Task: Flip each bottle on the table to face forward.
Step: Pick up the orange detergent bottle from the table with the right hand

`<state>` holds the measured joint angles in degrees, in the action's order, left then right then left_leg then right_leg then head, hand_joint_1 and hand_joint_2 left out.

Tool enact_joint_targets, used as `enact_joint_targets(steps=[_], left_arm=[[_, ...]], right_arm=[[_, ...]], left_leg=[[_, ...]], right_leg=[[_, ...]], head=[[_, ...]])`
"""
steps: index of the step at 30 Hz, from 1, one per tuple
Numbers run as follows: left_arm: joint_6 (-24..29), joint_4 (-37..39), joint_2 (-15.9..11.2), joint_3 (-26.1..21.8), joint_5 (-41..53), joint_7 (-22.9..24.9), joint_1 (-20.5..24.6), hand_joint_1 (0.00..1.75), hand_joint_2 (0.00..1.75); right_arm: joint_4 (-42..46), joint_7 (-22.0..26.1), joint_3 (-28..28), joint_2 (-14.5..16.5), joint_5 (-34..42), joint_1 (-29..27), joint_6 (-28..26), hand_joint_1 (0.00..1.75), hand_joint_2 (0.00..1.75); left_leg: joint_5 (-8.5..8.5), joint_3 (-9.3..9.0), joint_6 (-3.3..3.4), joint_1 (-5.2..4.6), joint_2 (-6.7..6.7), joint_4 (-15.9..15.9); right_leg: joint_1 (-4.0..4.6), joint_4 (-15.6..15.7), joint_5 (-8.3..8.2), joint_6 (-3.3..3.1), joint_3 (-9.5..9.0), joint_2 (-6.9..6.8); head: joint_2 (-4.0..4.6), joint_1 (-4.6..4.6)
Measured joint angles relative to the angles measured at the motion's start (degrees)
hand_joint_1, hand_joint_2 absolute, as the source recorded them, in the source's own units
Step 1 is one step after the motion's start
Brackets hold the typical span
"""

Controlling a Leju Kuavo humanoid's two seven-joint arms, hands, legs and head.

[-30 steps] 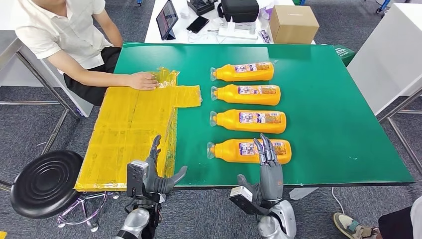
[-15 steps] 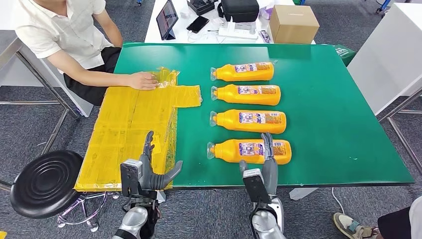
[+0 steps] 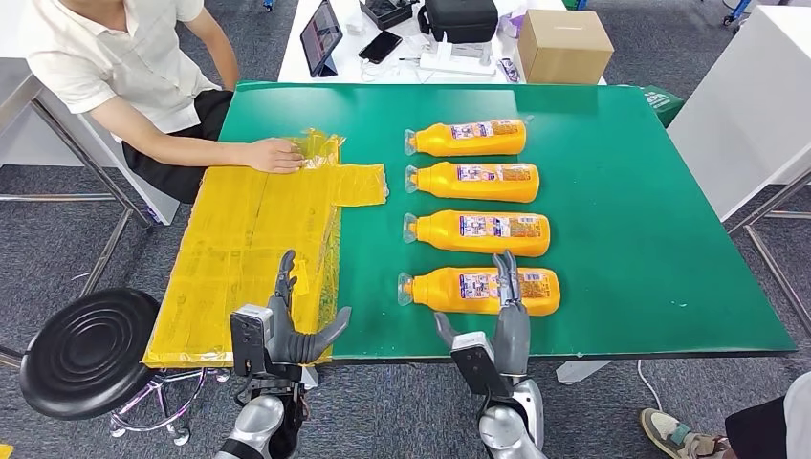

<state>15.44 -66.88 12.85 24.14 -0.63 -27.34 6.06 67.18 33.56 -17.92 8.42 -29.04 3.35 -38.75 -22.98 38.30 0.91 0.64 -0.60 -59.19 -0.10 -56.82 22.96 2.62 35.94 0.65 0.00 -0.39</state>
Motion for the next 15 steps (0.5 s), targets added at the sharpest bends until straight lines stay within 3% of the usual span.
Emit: enact_joint_targets(steps=[9, 15], left_arm=[[0.1, 0.0, 0.0, 0.1, -0.7, -0.3, 0.2, 0.0, 1.75], [-0.4, 0.0, 0.0, 0.1, -0.5, 0.0, 0.3, 0.0, 1.75]], right_arm=[[0.0, -0.6, 0.5, -0.4, -9.4, 0.0, -0.9, 0.0, 1.75], [-1.3, -14.0, 0.4, -4.3, -25.8, 1.5, -0.1, 0.0, 1.75]], left_leg=[[0.0, 0.0, 0.0, 0.0, 0.0, 0.0], [0.02, 0.01, 0.03, -0.02, -0.03, 0.0]], right_leg=[[-0.01, 0.0, 0.0, 0.0, 0.0, 0.0], [-0.03, 0.0, -0.02, 0.02, -0.01, -0.01]], head=[[0.0, -0.01], [0.0, 0.0]])
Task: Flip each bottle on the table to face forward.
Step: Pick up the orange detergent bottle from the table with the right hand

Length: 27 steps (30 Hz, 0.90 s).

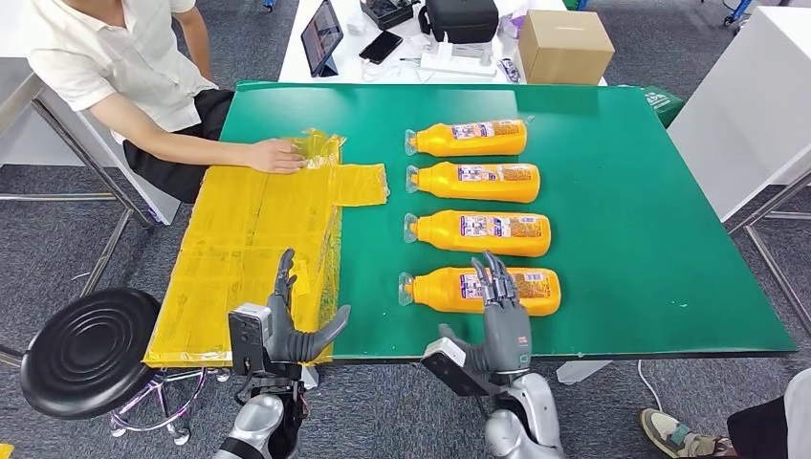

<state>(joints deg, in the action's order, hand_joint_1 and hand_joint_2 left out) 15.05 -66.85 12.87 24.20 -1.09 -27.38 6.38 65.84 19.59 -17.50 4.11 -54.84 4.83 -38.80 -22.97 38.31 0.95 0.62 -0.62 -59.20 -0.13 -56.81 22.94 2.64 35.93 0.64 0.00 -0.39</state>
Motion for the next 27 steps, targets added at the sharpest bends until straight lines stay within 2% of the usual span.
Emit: enact_joint_targets(steps=[2, 4, 10, 15, 27], left_arm=[[-0.4, 0.0, 0.0, 0.0, 0.2, 0.3, 0.2, 0.0, 1.75], [-0.8, 0.0, 0.0, 0.0, 0.5, 0.6, 0.4, 0.0, 1.75], [-1.7, 0.5, 0.2, 0.0, 1.1, 2.0, 1.1, 0.0, 1.75], [-1.8, 0.6, 0.4, 0.0, 1.9, 2.8, 1.1, 0.0, 1.75], [-1.9, 0.6, 0.8, 0.0, 2.3, 3.3, 1.1, 0.0, 1.75]], right_arm=[[-1.5, -3.4, 0.0, -2.4, -3.0, 1.5, 1.2, 0.0, 1.75], [-2.9, -4.7, 0.0, -4.3, -4.2, 2.9, 2.0, 0.0, 1.75], [-6.1, -8.2, -0.4, -7.2, -6.5, 6.6, 6.3, 0.0, 1.75], [-8.3, -9.4, -1.1, -8.2, -6.4, 8.2, 9.1, 0.0, 1.75], [-14.4, -11.7, -2.5, -9.3, -7.5, 11.8, 11.4, 0.0, 1.75]], left_leg=[[0.02, 0.0, 0.03, -0.03, 0.0, 0.0], [0.03, 0.0, 0.04, -0.05, 0.01, 0.0], [0.03, -0.01, 0.04, -0.03, 0.02, 0.0], [0.02, 0.0, 0.04, -0.02, 0.02, 0.0], [0.03, -0.01, 0.05, -0.03, 0.01, 0.0]], right_leg=[[-0.04, 0.0, -0.02, 0.02, -0.01, 0.0], [-0.06, 0.0, -0.03, 0.03, -0.01, 0.0], [-0.04, 0.0, -0.04, 0.03, 0.0, 0.0], [-0.03, 0.0, -0.03, 0.02, 0.01, 0.01], [-0.04, 0.0, -0.03, 0.03, -0.02, 0.0]], head=[[0.0, -0.01], [0.0, -0.01], [0.0, 0.01], [0.0, 0.0], [0.0, -0.01]])
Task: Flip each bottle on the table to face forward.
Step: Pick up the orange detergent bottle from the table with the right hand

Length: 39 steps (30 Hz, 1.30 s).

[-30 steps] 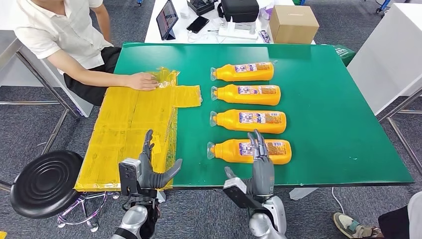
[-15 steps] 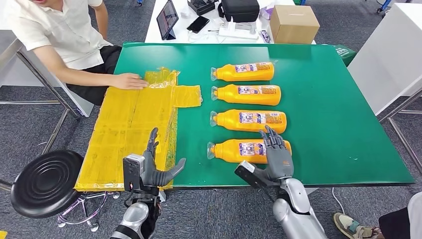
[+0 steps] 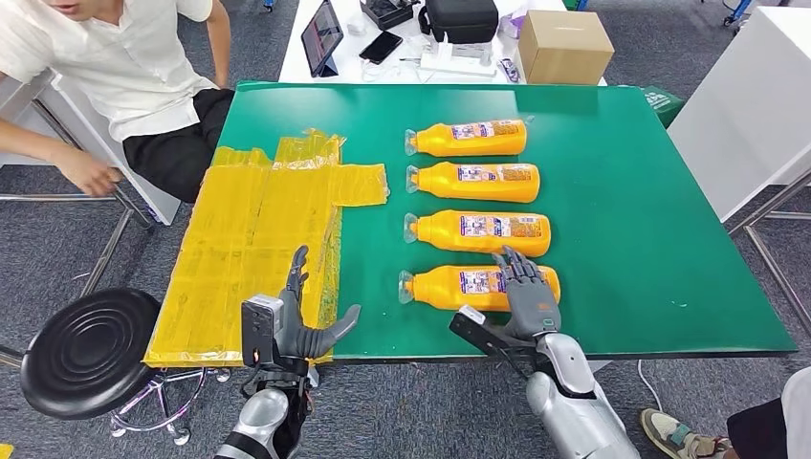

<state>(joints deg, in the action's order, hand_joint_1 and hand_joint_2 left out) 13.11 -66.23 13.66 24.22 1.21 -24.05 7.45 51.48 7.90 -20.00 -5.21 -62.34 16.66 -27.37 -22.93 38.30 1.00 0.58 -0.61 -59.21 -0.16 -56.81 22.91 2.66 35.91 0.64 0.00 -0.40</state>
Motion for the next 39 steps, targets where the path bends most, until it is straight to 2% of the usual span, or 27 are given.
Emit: enact_joint_targets(steps=[6, 14, 21, 22, 25, 26, 32, 39], left_arm=[[-0.1, 0.0, 0.0, 0.0, 0.0, 0.1, 0.0, 0.0, 1.75], [0.1, 0.0, 0.0, 0.0, 0.7, 0.7, 0.0, 0.0, 1.75], [0.1, -0.2, 0.0, -0.1, 0.8, 0.8, -0.2, 0.0, 1.75], [0.1, -0.2, 0.0, -0.1, 0.8, 0.8, -0.2, 0.0, 1.75], [0.0, -0.2, 0.0, -0.1, 0.9, 0.8, -0.2, 0.0, 1.75], [0.0, -0.2, 0.0, -0.1, 0.9, 0.9, -0.2, 0.0, 1.75], [-0.5, -0.2, 0.1, -0.1, 0.9, 0.9, -0.2, 0.0, 1.75], [-0.7, -0.2, 0.2, -0.2, 0.9, 1.0, -0.2, 0.0, 1.75]], right_arm=[[-2.0, -0.7, -0.3, 0.0, -0.5, 1.3, 1.0, 0.0, 1.75], [-5.6, -6.2, -1.9, -0.4, -6.3, 4.3, 2.1, 0.0, 1.75], [-5.8, -7.9, -3.0, -0.9, -8.0, 5.1, 3.9, 0.02, 1.75], [-5.8, -7.9, -3.1, -1.0, -8.0, 5.1, 4.1, 0.35, 1.75], [-5.8, -8.1, -3.2, -1.1, -7.5, 5.2, 6.0, 1.61, 1.75], [-5.9, -8.1, -3.3, -1.2, -7.1, 5.3, 7.2, 1.72, 1.75], [-7.5, -6.2, -3.6, -2.5, -4.4, 6.7, 12.9, 1.75, 1.75], [-9.0, -5.9, -4.0, -3.3, -3.4, 7.7, 14.4, 1.75, 1.75]], left_leg=[[0.0, -0.02, 0.0, 0.0, 0.01, 0.0], [0.0, -0.27, 0.0, 0.0, 0.01, 0.0], [0.0, -0.54, 0.01, -0.01, 0.0, 0.0], [0.0, -0.56, 0.01, -0.01, 0.0, 0.0], [-0.01, -0.66, 0.01, -0.01, 0.0, 0.0], [-0.01, -0.7, 0.01, -0.01, 0.01, 0.0], [-0.12, -1.05, 0.1, -0.01, -0.04, 0.0], [-0.21, -1.4, 0.14, -0.01, -0.1, 0.0]], right_leg=[[0.0, 0.0, 0.0, 0.0, -0.01, 0.01], [0.0, 0.0, 0.0, -0.01, -0.22, 0.0], [0.0, 0.0, 0.01, -0.01, -0.49, 0.0], [0.0, 0.0, 0.01, -0.01, -0.52, 0.0], [0.0, 0.0, 0.01, -0.01, -0.6, 0.01], [0.0, 0.0, 0.01, -0.02, -0.63, 0.01], [0.0, 0.1, 0.21, -0.09, -0.46, 0.0], [0.0, 0.1, 0.3, 0.0, -0.78, 0.0]], head=[[0.0, 0.01], [0.0, 0.01], [0.0, 0.01], [0.0, 0.01], [0.0, 0.01], [0.0, 0.02], [0.0, 0.0], [0.0, 0.01]])
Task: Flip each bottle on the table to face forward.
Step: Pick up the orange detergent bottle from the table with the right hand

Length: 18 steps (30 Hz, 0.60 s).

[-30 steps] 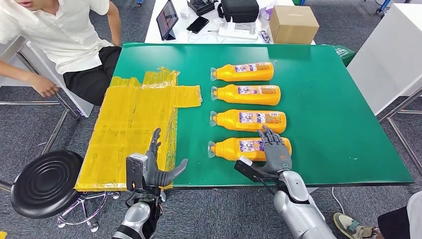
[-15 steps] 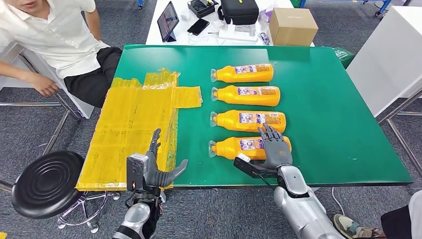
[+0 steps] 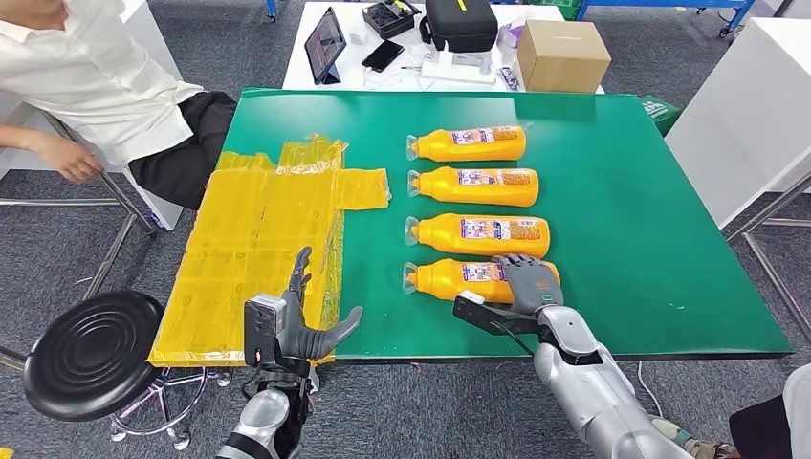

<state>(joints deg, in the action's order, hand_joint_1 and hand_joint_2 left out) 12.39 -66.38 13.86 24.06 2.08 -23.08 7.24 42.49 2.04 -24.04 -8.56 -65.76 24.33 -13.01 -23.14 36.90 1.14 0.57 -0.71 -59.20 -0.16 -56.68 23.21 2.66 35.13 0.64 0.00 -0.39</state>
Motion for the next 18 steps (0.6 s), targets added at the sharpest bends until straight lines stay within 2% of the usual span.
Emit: enact_joint_targets(steps=[15, 18], left_arm=[[-0.1, -0.5, 0.0, 0.0, 0.4, 0.4, 0.0, 0.0, 1.75], [-0.2, -0.5, 0.0, 0.0, 0.4, 0.4, 0.0, 0.0, 1.75]], right_arm=[[-1.6, 0.4, -0.2, -0.3, 1.4, 0.5, -0.1, 1.75, 1.75], [-1.7, 2.4, -0.1, -0.3, 3.5, 0.4, 0.0, 1.75, 1.75]], left_leg=[[-0.13, -0.41, -0.02, 0.0, -0.19, 0.0], [-0.14, -0.45, -0.02, 0.0, -0.18, 0.0]], right_leg=[[-0.01, 0.1, 0.15, 0.08, -0.47, -0.03], [-0.01, 0.1, 0.16, 0.08, -0.52, -0.03]], head=[[0.0, 0.0], [0.0, -0.01]])
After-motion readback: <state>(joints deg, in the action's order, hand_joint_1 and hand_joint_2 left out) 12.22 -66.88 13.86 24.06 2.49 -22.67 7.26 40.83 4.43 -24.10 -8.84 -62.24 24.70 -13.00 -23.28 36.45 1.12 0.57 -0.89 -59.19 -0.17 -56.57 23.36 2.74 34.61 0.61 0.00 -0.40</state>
